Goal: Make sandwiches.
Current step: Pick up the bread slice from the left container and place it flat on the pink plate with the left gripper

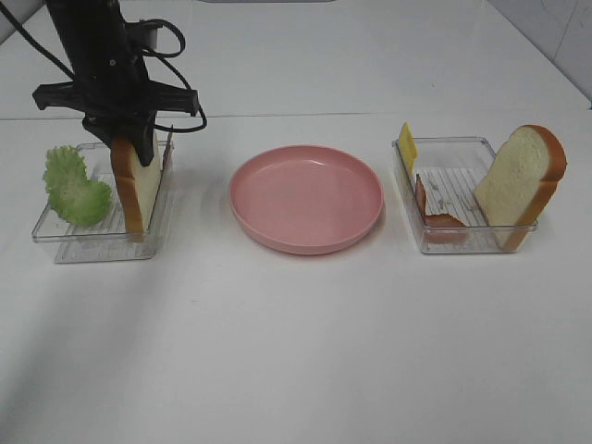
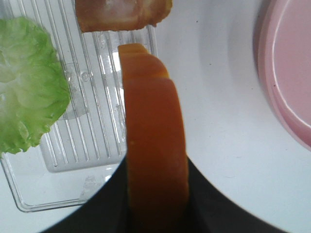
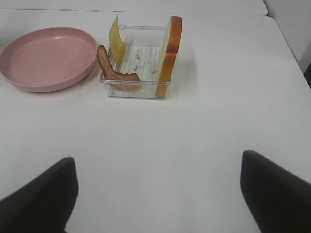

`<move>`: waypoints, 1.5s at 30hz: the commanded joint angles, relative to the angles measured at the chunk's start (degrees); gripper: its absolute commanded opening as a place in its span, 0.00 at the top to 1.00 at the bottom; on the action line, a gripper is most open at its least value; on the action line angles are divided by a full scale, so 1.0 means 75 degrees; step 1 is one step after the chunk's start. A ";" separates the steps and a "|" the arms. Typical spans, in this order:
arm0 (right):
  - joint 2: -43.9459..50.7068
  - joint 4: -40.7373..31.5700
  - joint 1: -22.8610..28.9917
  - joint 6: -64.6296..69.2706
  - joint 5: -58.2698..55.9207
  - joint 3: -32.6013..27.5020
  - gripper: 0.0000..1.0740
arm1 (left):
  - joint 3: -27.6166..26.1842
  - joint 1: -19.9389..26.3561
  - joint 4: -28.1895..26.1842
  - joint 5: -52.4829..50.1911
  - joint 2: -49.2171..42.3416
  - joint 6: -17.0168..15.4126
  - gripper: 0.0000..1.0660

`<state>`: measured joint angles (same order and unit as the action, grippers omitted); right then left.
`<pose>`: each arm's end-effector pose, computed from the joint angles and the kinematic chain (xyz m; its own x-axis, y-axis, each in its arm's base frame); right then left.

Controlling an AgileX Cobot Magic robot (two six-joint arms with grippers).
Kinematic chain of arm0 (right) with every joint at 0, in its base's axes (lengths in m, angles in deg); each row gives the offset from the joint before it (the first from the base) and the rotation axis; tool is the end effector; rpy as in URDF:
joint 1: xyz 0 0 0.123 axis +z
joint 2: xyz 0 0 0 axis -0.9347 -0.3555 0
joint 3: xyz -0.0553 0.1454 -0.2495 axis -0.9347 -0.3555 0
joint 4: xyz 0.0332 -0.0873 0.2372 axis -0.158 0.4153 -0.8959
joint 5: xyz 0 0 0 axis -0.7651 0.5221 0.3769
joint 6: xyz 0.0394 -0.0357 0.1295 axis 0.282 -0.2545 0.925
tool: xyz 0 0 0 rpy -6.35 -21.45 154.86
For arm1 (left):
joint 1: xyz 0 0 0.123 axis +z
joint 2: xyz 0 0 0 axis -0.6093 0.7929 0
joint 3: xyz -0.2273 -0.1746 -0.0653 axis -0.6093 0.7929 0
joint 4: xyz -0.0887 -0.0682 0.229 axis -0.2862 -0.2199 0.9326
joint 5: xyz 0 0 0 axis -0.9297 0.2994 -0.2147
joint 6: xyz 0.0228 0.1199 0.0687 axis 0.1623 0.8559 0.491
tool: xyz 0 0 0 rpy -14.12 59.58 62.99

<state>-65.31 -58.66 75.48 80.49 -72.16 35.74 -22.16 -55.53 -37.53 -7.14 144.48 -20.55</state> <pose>0.0317 0.0048 0.2581 -0.4395 -0.0601 -0.8962 -0.1234 0.9923 -0.0060 0.4465 -0.1475 0.1764 -0.9880 0.0524 -0.1450 0.0610 0.9966 -0.0557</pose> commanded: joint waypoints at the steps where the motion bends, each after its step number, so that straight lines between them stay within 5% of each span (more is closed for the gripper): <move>1: 0.0153 0.0031 0.0015 0.0000 0.0023 -0.0008 0.23 | 0.0267 -0.0038 -0.0367 0.0420 -0.0466 -0.0130 0.99; 9: 0.0153 0.0031 0.0015 0.0000 0.0023 -0.0008 0.23 | 0.1199 -0.0038 -0.0374 0.0420 -0.1589 -0.0092 0.99; 19: 0.0153 0.0031 0.0015 0.0000 0.0023 -0.0008 0.23 | 0.0764 -0.0038 -0.0779 0.0405 -0.2307 0.0183 0.99; 21: 0.0153 0.0031 0.0015 0.0000 0.0023 -0.0008 0.23 | 0.0581 -0.0038 -0.2032 0.0107 -0.2070 0.0879 0.99; 34: 0.0153 0.0031 0.0015 0.0000 0.0023 -0.0008 0.23 | -0.0160 -0.0359 -0.4316 -0.1627 -0.0099 0.1688 0.99; 45: 0.0153 0.0031 0.0015 0.0000 0.0023 -0.0008 0.23 | -0.1306 -0.1131 -0.4423 -0.2170 0.1421 0.1100 0.99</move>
<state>-65.31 -58.77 75.48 80.49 -72.16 35.74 -30.47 -62.81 -69.39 -21.12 153.36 -10.35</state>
